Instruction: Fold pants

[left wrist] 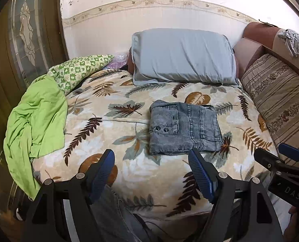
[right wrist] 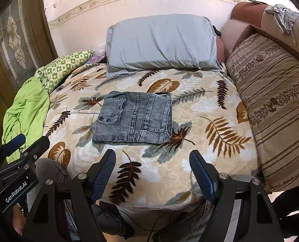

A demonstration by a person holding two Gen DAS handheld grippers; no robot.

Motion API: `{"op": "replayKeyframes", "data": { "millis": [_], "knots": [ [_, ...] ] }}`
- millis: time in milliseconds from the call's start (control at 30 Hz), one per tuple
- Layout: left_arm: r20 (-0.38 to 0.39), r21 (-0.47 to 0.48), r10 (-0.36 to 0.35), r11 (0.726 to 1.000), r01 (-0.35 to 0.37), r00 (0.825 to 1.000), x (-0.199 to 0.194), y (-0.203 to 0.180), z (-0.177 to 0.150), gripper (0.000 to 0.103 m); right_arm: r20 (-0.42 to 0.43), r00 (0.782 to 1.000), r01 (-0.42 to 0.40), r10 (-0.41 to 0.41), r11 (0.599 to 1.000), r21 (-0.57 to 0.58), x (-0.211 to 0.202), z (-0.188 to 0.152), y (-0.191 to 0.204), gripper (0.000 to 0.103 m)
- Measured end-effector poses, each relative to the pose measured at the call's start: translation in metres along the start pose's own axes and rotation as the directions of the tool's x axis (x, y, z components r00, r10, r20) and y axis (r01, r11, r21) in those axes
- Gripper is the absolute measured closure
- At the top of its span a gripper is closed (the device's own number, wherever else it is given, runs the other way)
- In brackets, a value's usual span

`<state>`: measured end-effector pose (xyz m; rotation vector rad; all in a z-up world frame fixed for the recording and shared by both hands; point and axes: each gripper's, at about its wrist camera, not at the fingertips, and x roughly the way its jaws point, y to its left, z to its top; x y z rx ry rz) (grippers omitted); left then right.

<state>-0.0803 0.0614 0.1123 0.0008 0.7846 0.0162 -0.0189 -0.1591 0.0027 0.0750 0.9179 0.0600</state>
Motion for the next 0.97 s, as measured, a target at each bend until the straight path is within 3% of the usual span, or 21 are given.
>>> {"op": "replayKeyframes", "data": {
  "millis": [600, 767, 900, 967],
  "knots": [
    [-0.015, 0.0, -0.014, 1.0, 0.014, 1.0, 0.021, 0.004, 0.006, 0.027, -0.014, 1.0, 0.0, 0.0, 1.0, 0.007, 0.008, 0.002, -0.006, 0.026],
    [-0.075, -0.032, -0.031, 0.999, 0.029, 0.997, 0.038, 0.009, 0.009, 0.028, -0.028, 1.0, -0.004, 0.005, 1.0, 0.01, 0.016, 0.004, -0.01, 0.026],
    [-0.027, -0.016, 0.004, 1.0, -0.005, 1.0, 0.038, 0.01, 0.015, 0.029, -0.027, 1.0, -0.006, 0.006, 1.0, 0.005, 0.018, 0.006, -0.01, 0.026],
    [-0.046, -0.019, -0.024, 1.0, 0.023, 0.999, 0.043, 0.008, 0.013, 0.027, -0.028, 1.0, -0.007, 0.007, 1.0, 0.003, 0.02, 0.007, -0.01, 0.026]
  ]
}}
